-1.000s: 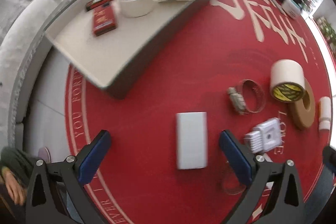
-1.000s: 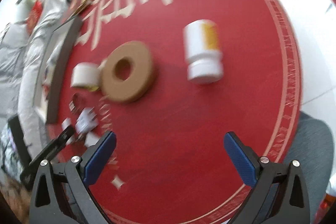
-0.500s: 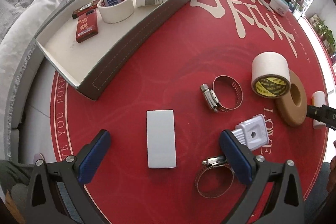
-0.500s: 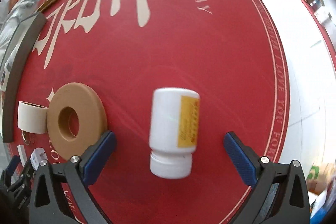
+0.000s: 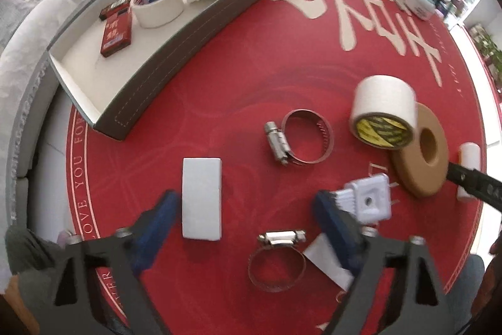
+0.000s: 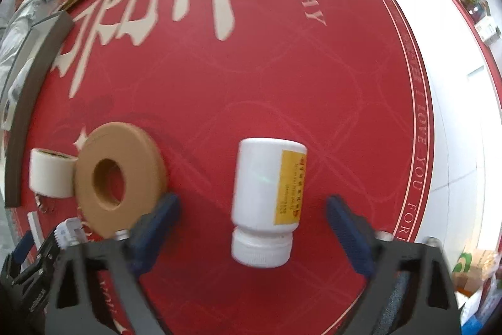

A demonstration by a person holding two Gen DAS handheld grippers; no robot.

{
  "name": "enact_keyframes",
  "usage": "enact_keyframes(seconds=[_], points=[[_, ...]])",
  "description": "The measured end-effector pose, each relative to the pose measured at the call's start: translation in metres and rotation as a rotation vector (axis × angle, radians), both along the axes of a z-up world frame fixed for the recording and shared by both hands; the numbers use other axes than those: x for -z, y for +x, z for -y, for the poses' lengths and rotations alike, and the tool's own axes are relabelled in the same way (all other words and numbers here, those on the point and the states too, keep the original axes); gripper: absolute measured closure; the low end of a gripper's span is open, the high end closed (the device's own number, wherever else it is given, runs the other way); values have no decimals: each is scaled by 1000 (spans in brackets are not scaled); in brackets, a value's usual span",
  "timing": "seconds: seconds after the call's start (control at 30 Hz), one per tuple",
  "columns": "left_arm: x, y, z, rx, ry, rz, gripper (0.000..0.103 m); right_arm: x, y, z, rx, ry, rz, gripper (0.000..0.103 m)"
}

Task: Organize rigid objects
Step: 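Grasp the white block with the left tool while the right tool grasps the yellow-label bottle, then carry the white block and yellow-label bottle over the tray with both tools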

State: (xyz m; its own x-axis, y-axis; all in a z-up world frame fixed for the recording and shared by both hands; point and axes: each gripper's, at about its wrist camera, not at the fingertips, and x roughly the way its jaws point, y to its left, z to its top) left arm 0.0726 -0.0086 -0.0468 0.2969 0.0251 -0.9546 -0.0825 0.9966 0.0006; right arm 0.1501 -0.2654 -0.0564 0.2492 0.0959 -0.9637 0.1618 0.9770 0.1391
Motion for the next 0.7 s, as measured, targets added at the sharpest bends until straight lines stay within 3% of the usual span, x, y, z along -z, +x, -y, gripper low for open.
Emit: enact_keyframes(seconds=[0.03, 0.1, 0.23, 0.37, 0.57, 0.7], points=[[-3, -2, 2, 14, 1, 7, 36, -4, 0, -2, -6, -1, 6, 61], [-7, -6, 4, 41, 0, 18, 80, -5, -1, -2, -11, 9, 3, 65], [-11, -11, -12, 42, -112, -8, 79, -11, -18, 3, 3, 87, 20, 66], [-33, -26, -11, 78, -113, 57, 79, -39, -44, -7, -34, 106, 91, 66], [-83, -39, -17, 87, -175, 173, 79, -81, -84, -41, -120, 155, 196, 66], [-119, -39, -22, 80, -196, 248, 79, -113, -87, -55, -147, 195, 258, 66]])
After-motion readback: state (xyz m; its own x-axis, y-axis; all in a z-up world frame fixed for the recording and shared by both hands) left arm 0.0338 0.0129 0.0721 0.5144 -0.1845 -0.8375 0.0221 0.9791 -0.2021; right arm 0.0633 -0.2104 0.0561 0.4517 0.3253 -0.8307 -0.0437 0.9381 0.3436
